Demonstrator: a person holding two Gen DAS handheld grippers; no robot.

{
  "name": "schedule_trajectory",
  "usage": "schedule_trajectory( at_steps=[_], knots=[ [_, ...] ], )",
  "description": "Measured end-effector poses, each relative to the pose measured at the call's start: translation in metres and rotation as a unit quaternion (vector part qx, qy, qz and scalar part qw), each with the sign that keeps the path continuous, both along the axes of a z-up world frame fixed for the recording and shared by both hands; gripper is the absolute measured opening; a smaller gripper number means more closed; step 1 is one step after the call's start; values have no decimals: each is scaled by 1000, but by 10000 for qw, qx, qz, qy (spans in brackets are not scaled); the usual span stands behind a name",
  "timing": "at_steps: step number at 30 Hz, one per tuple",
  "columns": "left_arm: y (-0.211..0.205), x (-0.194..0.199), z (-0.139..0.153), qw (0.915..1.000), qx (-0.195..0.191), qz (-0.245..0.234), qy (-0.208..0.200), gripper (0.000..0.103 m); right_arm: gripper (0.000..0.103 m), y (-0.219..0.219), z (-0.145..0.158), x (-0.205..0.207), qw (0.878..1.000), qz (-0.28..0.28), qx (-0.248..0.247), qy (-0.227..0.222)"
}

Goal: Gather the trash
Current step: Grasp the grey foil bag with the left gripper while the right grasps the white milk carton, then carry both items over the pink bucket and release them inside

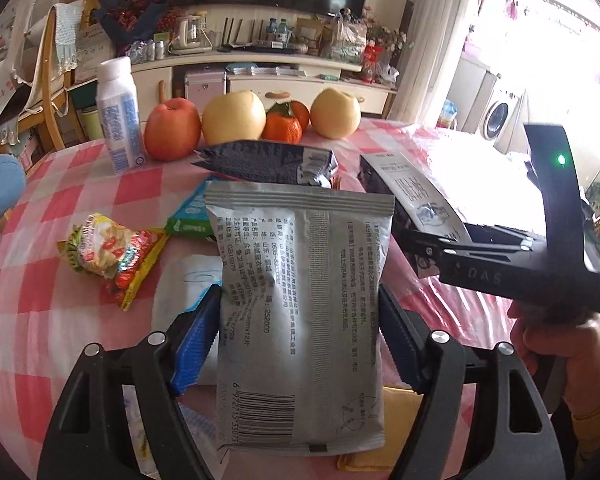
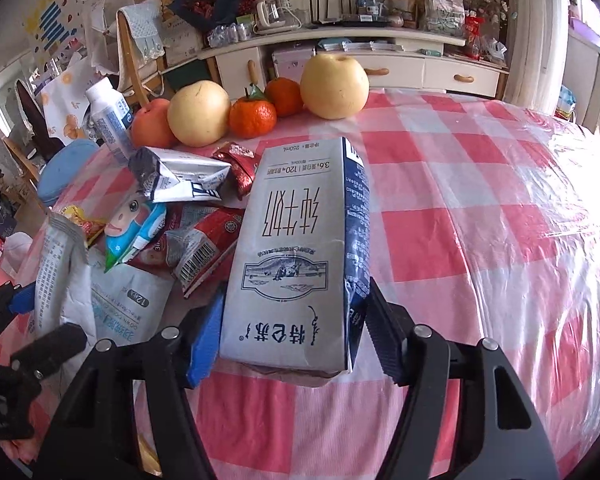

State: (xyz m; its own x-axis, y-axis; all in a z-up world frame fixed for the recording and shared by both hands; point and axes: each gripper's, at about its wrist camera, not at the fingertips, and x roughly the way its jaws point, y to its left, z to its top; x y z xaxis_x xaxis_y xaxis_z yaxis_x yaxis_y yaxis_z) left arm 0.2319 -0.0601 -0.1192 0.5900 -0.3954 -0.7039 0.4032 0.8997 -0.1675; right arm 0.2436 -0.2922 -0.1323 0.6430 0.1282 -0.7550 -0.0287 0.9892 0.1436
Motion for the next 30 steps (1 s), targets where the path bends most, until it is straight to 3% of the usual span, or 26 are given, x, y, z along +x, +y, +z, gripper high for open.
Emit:
schedule_trajectory(
  at_steps=[8, 17, 30],
  knots=[
    [28, -5, 19, 9991, -307, 204, -200, 75, 65, 3, 16, -20, 9986, -76, 279, -438],
    [51, -10, 27, 9970, -588, 372, -330, 74, 66, 25, 27, -34, 9967, 111, 485, -644],
    [94, -17, 43, 9904, -1073, 678, -552, 73, 66, 72, 51, -50, 9944, 576, 374, -799]
  ],
)
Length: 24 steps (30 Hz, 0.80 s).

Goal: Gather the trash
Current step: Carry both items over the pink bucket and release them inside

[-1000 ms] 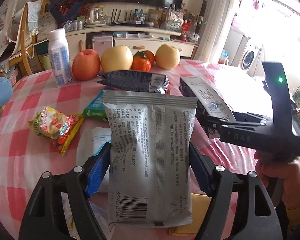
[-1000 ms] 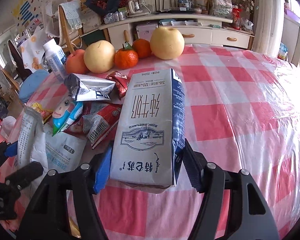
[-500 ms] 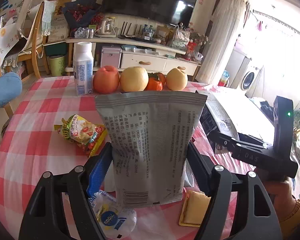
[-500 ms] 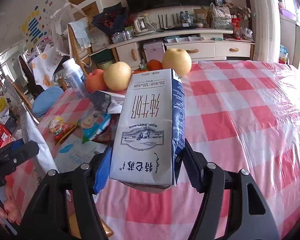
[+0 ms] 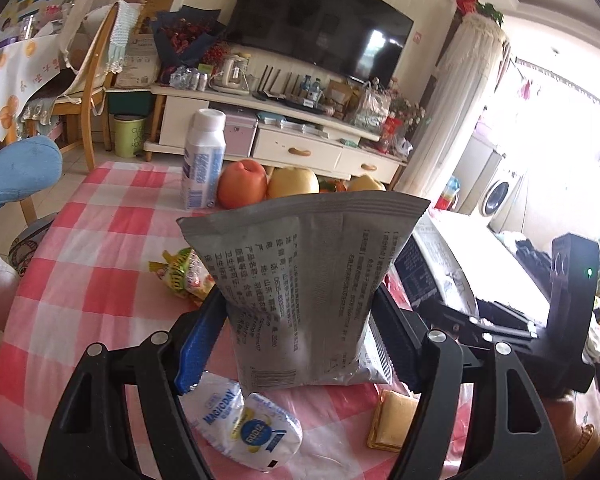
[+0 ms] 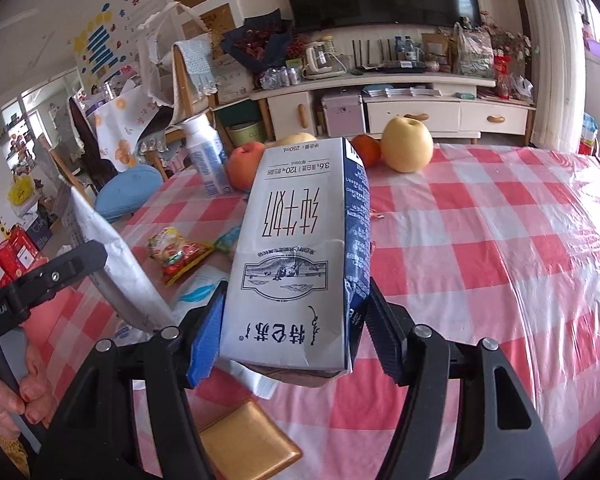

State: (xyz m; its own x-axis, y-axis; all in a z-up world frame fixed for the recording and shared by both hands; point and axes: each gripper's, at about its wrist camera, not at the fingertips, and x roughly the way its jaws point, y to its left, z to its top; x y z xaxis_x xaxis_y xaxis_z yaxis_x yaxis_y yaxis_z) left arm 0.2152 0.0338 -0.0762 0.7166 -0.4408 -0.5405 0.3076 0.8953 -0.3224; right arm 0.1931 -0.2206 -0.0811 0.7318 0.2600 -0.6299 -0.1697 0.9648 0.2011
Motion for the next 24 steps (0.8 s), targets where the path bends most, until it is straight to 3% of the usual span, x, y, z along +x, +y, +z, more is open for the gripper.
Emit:
schedule_trajectory(
  at_steps=[15, 24],
  knots=[
    [78, -22, 25, 9951, -596, 699, -366, 73, 66, 92, 22, -12, 9961, 871, -120, -81],
    [162, -39, 31, 9794, -902, 1747, -469, 73, 66, 196, 49, -15, 9805, 1931, -268, -255]
  ],
)
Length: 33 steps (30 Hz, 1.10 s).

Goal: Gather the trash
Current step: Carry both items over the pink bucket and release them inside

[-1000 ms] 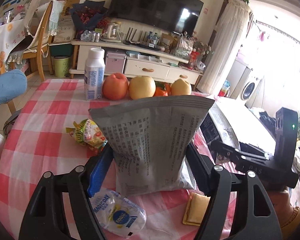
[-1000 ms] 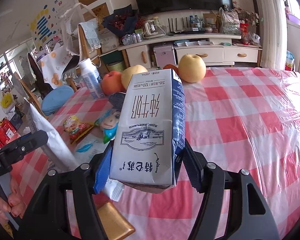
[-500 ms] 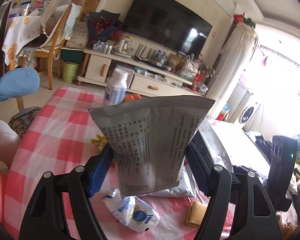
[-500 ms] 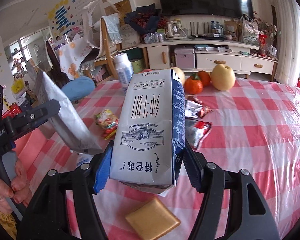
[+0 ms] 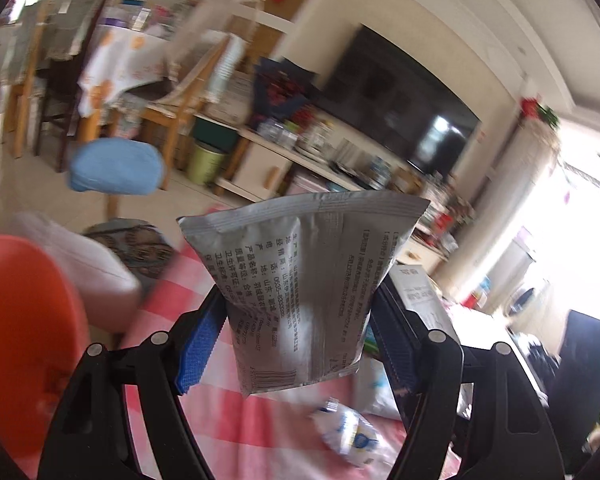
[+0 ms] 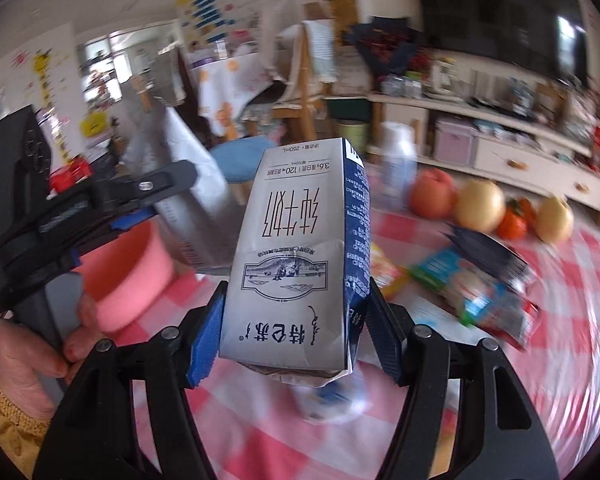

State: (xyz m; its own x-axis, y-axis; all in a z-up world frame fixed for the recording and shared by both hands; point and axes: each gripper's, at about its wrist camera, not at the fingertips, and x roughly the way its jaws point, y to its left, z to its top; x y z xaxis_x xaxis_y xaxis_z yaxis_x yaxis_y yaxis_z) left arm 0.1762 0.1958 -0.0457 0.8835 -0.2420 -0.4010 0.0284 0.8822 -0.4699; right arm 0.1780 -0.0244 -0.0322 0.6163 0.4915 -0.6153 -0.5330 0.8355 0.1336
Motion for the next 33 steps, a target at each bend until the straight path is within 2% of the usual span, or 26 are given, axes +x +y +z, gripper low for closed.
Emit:
schedule_trajectory(
  at_steps=[3, 7, 10, 14, 19, 23, 25, 26, 27, 29, 33],
  knots=[
    [37, -11, 2, 9985, -67, 549, -16, 73, 66, 40, 3, -1, 9993, 370, -30, 27],
    [83, -24, 4, 9911, -42, 1326, 52, 73, 66, 97, 3, -4, 9959, 893, -136, 55],
    [119, -38, 1, 9811, -3, 1925, 201, 73, 66, 135, 1, -6, 9926, 1202, -140, 104],
    [162, -55, -9, 9634, 55, 2631, 510, 73, 66, 187, -3, -10, 9863, 1626, -247, 144],
    [195, -62, -24, 9477, -105, 3052, 923, 75, 66, 237, -24, -12, 9775, 1999, -634, 230],
    [202, -57, -36, 9382, -27, 3195, 1330, 79, 72, 249, -37, -11, 9731, 2143, -726, 424],
    [204, -58, -37, 9358, -6, 3256, 1352, 85, 78, 243, -37, -12, 9757, 2054, -614, 458],
    [204, -59, -37, 9328, 50, 3333, 1373, 89, 84, 239, -34, -11, 9776, 1980, -539, 465],
    [204, -59, -37, 9318, 80, 3359, 1372, 89, 84, 234, -32, -13, 9788, 1933, -495, 455],
    [201, -61, -36, 9327, 100, 3363, 1299, 89, 84, 221, -24, -15, 9824, 1773, -426, 404],
    [185, -56, -32, 9406, 222, 3216, 1065, 90, 85, 187, -11, -18, 9874, 1526, -337, 264]
  ],
)
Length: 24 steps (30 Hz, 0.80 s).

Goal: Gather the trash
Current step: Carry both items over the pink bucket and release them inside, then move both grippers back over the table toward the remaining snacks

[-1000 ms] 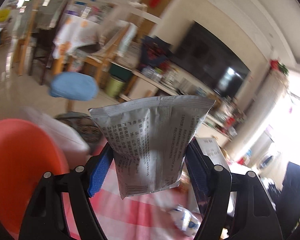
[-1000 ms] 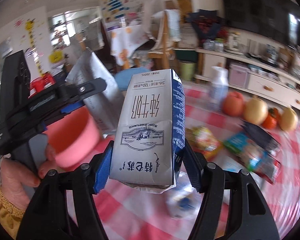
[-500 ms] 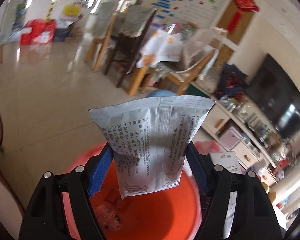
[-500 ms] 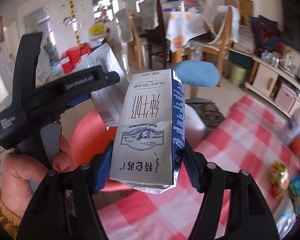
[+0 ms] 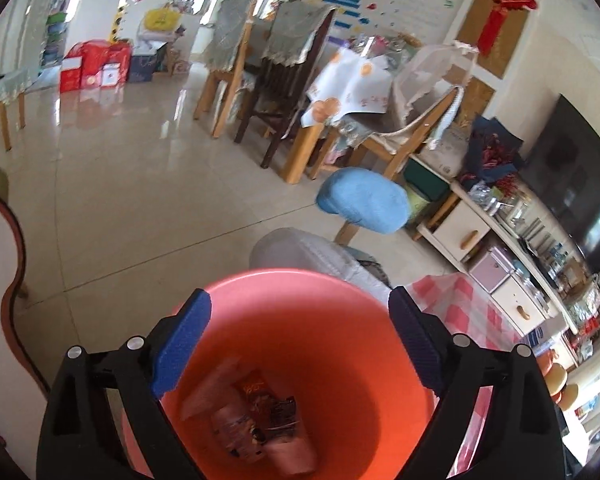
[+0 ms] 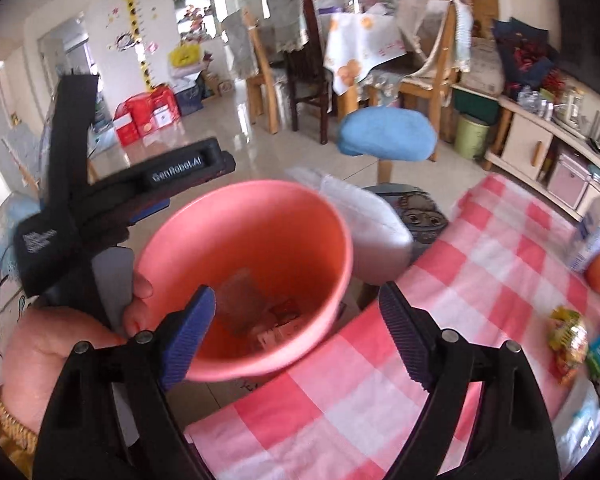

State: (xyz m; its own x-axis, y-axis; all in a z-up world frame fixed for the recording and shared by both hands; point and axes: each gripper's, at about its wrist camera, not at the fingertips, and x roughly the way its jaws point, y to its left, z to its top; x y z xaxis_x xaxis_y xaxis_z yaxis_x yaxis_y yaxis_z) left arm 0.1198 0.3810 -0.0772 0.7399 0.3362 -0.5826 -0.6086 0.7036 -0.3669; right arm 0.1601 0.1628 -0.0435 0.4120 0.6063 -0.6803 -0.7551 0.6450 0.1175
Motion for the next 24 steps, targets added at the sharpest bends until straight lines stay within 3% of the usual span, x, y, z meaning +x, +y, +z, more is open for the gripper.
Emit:
schedule_trajectory(
  at_steps=[5, 10, 18, 24],
  knots=[
    [-30, 10, 9, 9974, 318, -495, -418, 92, 87, -44, 8, -8, 9992, -352, 44, -200],
    [-71, 23, 20, 9877, 717, -1162, -757, 94, 88, -84, 7, -10, 9971, -712, 155, -209],
    [-122, 37, 27, 9734, 1050, -1882, -771, 94, 93, -141, 6, -17, 9925, -1124, 376, -293],
    [-156, 46, 23, 9642, 1204, -2326, -410, 94, 99, -164, 6, -29, 9903, -1186, 285, -672]
  ],
)
